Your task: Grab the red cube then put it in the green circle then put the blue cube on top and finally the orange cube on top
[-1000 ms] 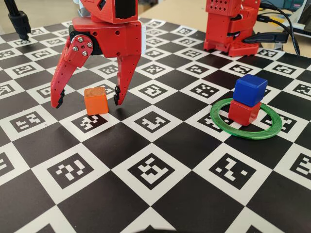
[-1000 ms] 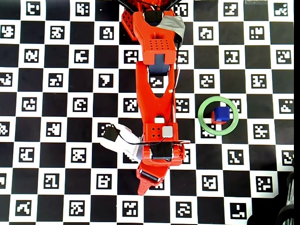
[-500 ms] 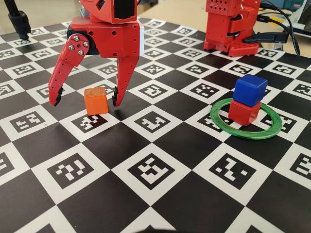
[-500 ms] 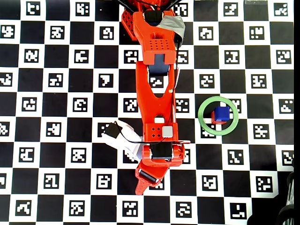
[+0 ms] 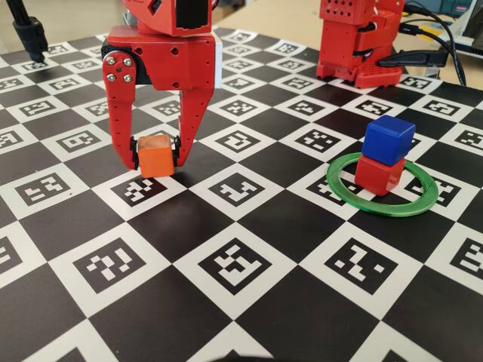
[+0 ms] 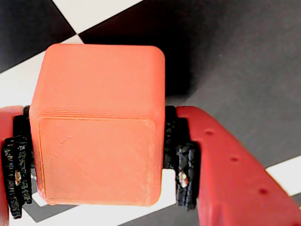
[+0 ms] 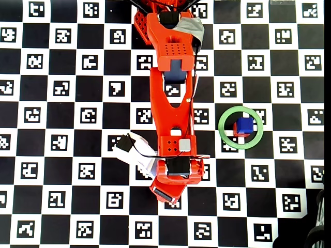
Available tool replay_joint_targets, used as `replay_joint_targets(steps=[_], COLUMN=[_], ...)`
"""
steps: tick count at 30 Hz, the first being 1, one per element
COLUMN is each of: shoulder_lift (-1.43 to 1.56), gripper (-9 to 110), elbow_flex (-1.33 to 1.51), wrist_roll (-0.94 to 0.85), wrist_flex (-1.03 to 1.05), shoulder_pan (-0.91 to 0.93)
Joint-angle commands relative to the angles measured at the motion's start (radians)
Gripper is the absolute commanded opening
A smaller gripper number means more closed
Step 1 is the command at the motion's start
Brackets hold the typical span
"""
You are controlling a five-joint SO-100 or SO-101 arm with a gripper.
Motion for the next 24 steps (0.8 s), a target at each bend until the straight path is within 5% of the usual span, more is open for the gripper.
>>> replay_joint_targets(steps=[1,24], shoulder_lift=[0.084,0.456], gripper=[5,5], elbow_flex=[-0.044,0.029], wrist_roll=[-0.005,-0.054], wrist_flex=[-0.005,0.233], shoulder_pan=[-0.012,-0.074])
